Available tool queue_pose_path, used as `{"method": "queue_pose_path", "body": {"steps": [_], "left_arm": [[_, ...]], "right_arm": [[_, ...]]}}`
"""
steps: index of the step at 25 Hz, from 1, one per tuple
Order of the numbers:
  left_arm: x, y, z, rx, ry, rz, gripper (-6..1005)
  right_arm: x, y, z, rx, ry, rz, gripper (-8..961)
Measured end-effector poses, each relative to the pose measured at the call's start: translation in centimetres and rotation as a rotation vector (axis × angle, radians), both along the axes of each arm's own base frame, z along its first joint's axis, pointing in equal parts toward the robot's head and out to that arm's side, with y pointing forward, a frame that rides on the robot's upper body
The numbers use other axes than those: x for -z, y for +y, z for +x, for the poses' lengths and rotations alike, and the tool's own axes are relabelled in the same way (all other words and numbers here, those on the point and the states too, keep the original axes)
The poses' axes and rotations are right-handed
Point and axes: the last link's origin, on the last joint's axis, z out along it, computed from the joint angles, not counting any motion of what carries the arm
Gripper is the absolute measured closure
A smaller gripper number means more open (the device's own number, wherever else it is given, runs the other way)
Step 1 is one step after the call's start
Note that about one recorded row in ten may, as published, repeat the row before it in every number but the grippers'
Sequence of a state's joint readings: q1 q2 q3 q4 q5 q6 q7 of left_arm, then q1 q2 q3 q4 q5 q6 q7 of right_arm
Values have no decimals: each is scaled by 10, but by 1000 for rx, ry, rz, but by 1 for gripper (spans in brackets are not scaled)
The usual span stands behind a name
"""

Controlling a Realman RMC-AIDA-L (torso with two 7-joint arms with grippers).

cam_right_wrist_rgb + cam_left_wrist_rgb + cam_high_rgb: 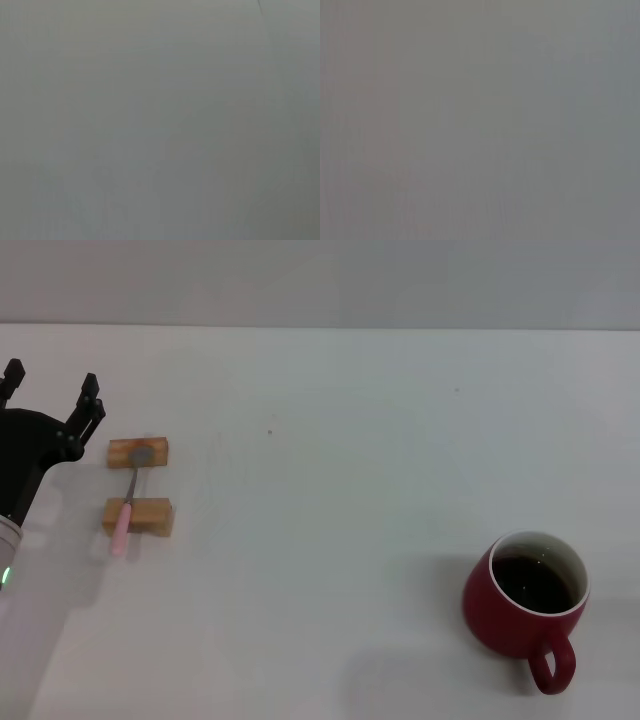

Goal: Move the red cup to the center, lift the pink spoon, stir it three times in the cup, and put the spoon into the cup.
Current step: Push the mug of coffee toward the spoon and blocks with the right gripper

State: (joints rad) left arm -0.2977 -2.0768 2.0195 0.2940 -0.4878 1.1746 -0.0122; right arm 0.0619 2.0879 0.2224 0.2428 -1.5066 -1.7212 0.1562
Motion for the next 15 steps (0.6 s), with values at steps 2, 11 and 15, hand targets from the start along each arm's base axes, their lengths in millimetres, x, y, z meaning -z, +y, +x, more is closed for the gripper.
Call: {"method": "queue_pose_path", "body": {"steps": [2, 11, 15], "left_arm": [[0, 0, 0, -2, 0, -2, 165], [2, 0, 1, 1, -3, -5, 165], [2, 0, 2, 4, -8, -6, 165]], "right_arm": [[1, 0, 0, 5, 4, -1, 236], [0, 6, 1, 3, 3, -9, 237], [2, 11, 1, 6, 5, -25, 236]]}}
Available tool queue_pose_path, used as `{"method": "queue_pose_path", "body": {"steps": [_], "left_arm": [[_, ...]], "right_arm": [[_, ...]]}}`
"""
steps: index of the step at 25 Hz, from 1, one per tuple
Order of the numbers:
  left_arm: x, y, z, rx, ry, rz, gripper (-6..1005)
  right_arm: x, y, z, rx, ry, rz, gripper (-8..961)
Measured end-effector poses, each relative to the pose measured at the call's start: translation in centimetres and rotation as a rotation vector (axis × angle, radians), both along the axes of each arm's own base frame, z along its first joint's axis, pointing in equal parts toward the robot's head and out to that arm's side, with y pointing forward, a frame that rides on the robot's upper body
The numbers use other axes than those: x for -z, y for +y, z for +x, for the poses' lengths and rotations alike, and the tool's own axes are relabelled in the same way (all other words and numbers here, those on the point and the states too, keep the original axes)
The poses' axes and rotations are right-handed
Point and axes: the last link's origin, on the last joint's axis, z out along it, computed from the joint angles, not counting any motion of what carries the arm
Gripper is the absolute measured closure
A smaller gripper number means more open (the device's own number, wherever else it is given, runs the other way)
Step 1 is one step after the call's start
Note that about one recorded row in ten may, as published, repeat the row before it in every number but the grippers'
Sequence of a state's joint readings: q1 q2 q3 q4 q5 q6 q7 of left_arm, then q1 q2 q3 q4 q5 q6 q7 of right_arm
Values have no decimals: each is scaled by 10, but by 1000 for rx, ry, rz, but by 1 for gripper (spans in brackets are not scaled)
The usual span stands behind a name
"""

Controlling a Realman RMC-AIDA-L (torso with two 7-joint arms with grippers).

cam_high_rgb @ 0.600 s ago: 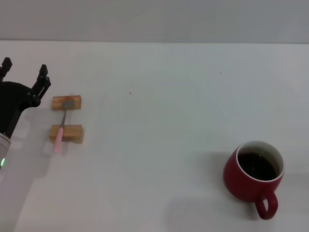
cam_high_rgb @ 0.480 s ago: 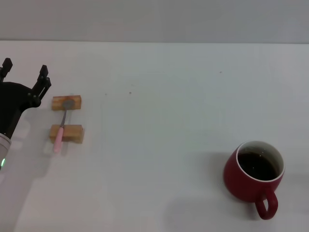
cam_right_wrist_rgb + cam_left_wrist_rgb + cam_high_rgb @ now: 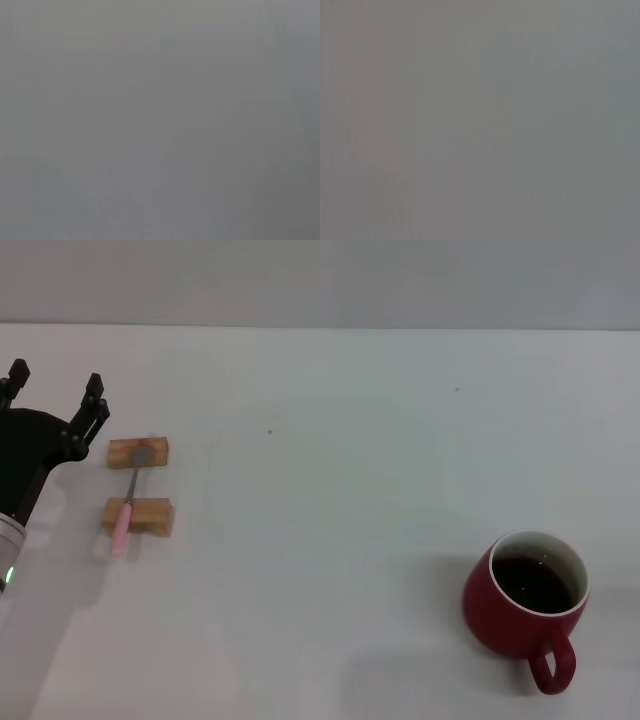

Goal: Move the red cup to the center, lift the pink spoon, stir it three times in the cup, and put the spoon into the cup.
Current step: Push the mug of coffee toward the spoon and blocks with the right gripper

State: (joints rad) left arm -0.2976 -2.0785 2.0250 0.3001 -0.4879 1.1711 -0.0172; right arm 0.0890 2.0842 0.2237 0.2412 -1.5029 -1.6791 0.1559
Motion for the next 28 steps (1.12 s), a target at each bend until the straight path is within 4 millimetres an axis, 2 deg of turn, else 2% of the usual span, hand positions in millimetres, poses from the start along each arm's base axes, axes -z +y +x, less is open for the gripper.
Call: {"method": "queue_pose_path", "body": {"steps": [5, 14, 25, 28], "left_arm": [[0, 2, 3, 9, -5, 2, 165], [-1, 8, 6, 17, 1, 4, 165], [0, 15, 9, 16, 8, -5, 165], [0, 15, 9, 13, 10, -8, 165]], "right_arm": [[7, 3, 4, 38, 24, -33, 239], [18, 13, 6, 68, 56, -99, 442], [33, 19, 0, 58, 78, -164, 907], [38, 17, -3, 52, 91, -183, 935]]}}
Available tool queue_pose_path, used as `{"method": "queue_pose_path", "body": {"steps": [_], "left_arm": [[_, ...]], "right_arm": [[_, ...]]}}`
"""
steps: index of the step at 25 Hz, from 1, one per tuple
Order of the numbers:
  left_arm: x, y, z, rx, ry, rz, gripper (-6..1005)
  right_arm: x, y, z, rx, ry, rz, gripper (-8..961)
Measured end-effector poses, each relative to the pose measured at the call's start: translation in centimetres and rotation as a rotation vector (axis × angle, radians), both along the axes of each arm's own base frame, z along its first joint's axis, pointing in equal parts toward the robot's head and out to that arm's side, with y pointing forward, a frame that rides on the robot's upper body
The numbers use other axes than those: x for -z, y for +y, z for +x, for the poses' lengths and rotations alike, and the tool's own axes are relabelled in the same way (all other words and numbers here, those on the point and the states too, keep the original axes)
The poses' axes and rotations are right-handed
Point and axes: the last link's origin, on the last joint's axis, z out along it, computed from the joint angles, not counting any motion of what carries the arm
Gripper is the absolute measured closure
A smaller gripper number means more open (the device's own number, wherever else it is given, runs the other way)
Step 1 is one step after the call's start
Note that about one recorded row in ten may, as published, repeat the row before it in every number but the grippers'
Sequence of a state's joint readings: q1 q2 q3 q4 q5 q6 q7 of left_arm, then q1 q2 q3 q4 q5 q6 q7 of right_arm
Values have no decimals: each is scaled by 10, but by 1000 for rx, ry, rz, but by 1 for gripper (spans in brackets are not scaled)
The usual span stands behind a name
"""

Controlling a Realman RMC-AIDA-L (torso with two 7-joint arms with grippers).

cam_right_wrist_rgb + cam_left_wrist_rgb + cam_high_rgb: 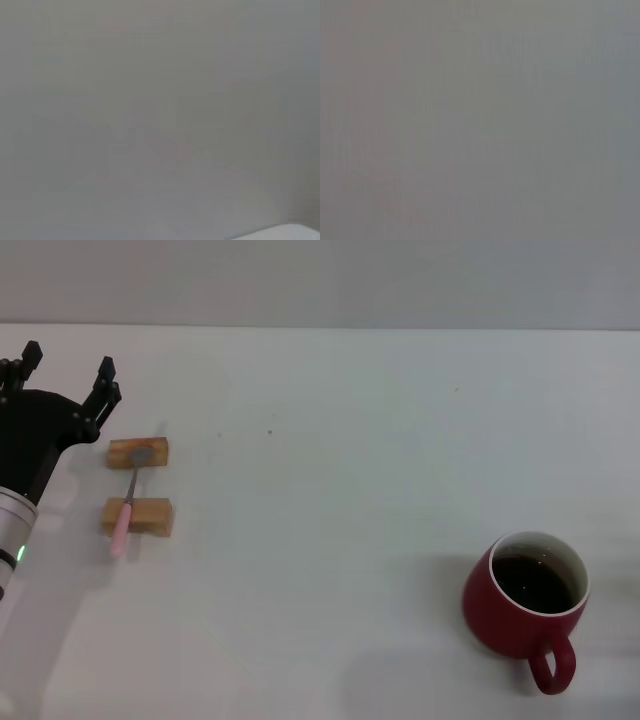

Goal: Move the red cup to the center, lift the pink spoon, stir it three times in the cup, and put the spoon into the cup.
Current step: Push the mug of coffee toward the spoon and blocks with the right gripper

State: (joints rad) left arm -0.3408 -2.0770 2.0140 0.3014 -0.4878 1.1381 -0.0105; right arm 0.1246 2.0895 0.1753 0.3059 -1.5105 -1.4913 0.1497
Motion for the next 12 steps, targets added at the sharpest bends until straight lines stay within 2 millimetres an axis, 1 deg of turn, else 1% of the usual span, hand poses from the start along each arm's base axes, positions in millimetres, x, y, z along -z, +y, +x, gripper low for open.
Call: {"method": "queue_pose_path", "body": {"steps": [2, 12], "left_arm": [[0, 0, -1, -5, 2, -3, 165], [0, 5, -1, -16, 7, -9, 165]], "right_arm": [[3, -1, 0, 7, 1, -11, 954], [24, 0, -12, 3, 17, -92, 954]]}}
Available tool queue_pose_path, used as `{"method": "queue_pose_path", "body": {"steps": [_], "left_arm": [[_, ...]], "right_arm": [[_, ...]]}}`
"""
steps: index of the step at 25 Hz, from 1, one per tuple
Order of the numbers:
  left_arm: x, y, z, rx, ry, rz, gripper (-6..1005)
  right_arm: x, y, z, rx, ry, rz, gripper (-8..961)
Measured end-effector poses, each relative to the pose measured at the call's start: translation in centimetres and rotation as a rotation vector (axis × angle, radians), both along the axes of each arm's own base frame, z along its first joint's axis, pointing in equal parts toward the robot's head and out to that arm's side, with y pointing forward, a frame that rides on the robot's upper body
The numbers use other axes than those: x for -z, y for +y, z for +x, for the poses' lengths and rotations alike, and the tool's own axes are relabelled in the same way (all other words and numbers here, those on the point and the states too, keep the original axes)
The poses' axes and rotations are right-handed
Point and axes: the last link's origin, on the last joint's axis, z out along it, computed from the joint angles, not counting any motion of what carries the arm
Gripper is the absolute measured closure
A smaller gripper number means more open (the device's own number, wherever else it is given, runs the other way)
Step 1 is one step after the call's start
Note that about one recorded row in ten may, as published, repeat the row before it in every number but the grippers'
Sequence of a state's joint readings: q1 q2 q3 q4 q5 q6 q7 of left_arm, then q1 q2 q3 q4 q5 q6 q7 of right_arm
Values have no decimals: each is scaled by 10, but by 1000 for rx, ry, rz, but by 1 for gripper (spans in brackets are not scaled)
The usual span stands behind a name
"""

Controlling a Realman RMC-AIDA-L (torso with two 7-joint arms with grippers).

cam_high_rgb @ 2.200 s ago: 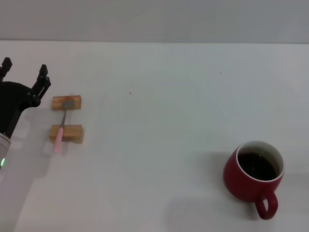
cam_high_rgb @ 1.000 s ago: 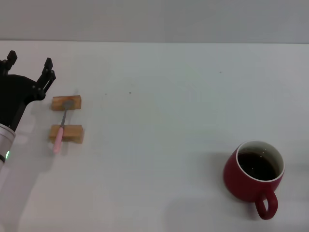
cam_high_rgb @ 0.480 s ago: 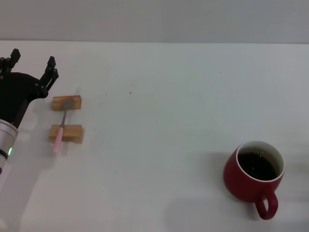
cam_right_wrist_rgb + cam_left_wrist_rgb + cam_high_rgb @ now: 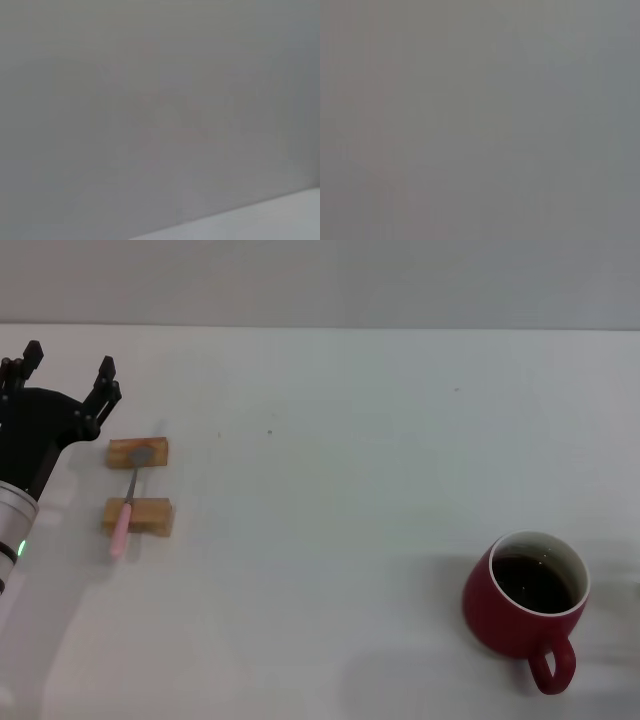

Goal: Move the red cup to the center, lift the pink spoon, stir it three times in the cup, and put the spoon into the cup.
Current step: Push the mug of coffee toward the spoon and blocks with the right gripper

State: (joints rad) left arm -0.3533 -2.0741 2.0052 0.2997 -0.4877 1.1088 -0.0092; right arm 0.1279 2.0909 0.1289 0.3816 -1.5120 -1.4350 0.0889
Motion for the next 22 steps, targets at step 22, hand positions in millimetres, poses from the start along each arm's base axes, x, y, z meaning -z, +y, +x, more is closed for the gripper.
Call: {"method": "queue_pose_path", "body": {"steps": [22], "left_arm": [[-3, 6, 0, -9, 6, 5, 166]], "right_arm": [[31, 14, -16, -35, 39, -170, 954]]}}
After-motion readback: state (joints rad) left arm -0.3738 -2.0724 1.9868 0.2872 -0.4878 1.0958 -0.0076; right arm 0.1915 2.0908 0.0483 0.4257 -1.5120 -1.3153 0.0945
